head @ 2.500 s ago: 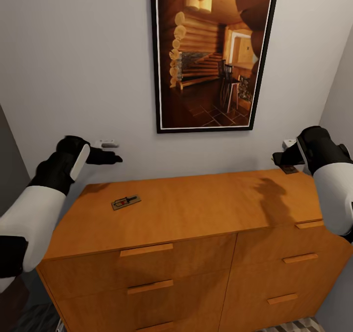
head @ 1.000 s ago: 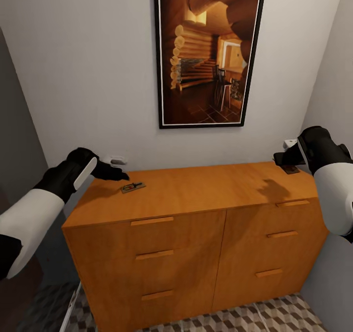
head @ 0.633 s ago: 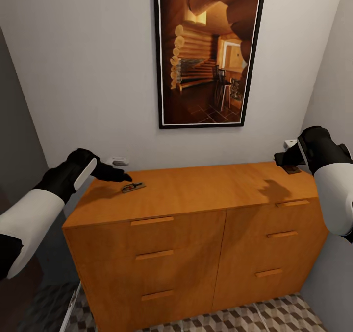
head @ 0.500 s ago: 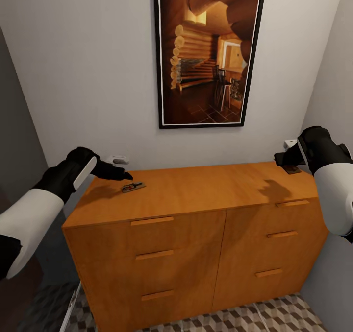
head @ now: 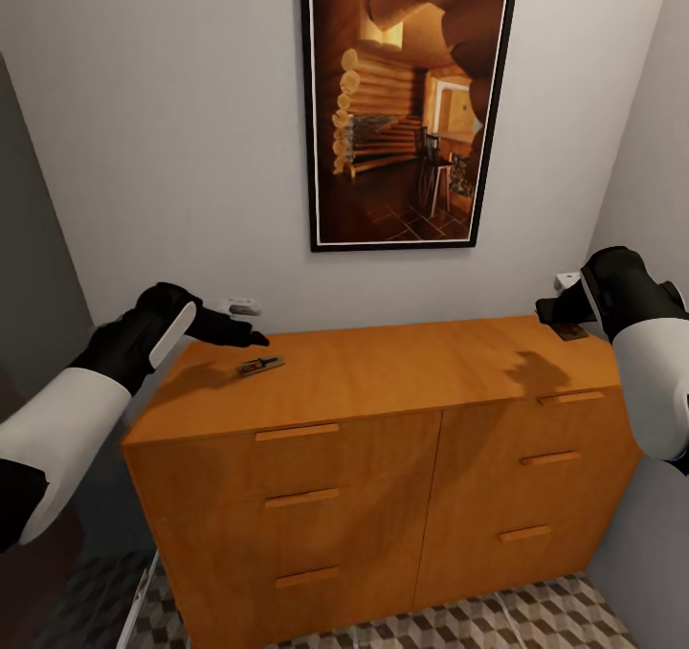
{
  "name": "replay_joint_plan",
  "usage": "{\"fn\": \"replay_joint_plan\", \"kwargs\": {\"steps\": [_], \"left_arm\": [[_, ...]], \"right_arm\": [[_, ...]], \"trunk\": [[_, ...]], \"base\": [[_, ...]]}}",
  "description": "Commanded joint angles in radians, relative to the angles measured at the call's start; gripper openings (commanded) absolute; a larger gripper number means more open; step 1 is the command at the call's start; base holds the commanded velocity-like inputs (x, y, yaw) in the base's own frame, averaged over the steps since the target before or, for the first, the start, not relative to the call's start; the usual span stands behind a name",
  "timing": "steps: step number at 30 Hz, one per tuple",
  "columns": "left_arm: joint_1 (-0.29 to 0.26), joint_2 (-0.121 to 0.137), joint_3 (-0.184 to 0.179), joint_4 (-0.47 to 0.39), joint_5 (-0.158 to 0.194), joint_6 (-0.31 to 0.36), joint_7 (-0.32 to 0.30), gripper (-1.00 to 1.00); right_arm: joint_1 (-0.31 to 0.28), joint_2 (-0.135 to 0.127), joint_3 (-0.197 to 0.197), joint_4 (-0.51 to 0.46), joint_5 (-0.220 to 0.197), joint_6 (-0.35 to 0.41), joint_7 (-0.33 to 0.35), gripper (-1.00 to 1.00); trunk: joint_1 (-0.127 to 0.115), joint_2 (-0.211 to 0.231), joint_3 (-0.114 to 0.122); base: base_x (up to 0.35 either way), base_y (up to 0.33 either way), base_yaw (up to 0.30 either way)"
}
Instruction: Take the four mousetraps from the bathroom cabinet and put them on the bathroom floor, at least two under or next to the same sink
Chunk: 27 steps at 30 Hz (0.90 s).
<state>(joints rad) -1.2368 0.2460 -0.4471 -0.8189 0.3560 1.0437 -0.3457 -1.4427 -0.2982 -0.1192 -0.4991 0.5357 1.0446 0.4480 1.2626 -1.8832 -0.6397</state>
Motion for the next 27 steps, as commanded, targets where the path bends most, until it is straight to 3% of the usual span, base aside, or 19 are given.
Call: {"fn": "replay_joint_plan", "kwargs": {"steps": [1, 6, 11, 19, 27], "left_arm": [[-0.001, -0.003, -0.003, -0.002, -0.009, 0.001, -0.009, 1.0], [-0.001, -0.031, -0.01, -0.006, -0.01, 0.002, -0.01, 1.0], [-0.013, -0.044, -0.056, -0.007, -0.009, 0.003, -0.019, 1.0], [-0.097, -0.047, -0.128, 0.002, -0.004, 0.003, -0.06, 1.0], [-0.11, -0.044, -0.144, 0.018, -0.005, 0.003, -0.069, 1.0]], "right_arm": [[-0.001, 0.001, -0.005, -0.001, 0.009, 0.003, 0.009, -1.0], [-0.001, 0.001, -0.005, -0.001, 0.009, 0.003, 0.008, -1.0], [-0.001, 0.0, -0.005, -0.001, 0.009, 0.003, 0.008, -1.0], [-0.001, 0.0, -0.005, -0.001, 0.009, 0.003, 0.009, -1.0], [-0.001, 0.001, -0.005, -0.001, 0.009, 0.003, 0.012, -1.0]], "trunk": [[0.0, -0.001, -0.001], [0.0, -0.001, -0.001], [0.0, -0.001, -0.001], [0.0, -0.001, -0.001], [0.0, -0.001, -0.001]], "base": [[0.0, 0.0, 0.0], [0.0, 0.0, 0.0], [0.0, 0.0, 0.0], [0.0, 0.0, 0.0], [0.0, 0.0, 0.0]]}}
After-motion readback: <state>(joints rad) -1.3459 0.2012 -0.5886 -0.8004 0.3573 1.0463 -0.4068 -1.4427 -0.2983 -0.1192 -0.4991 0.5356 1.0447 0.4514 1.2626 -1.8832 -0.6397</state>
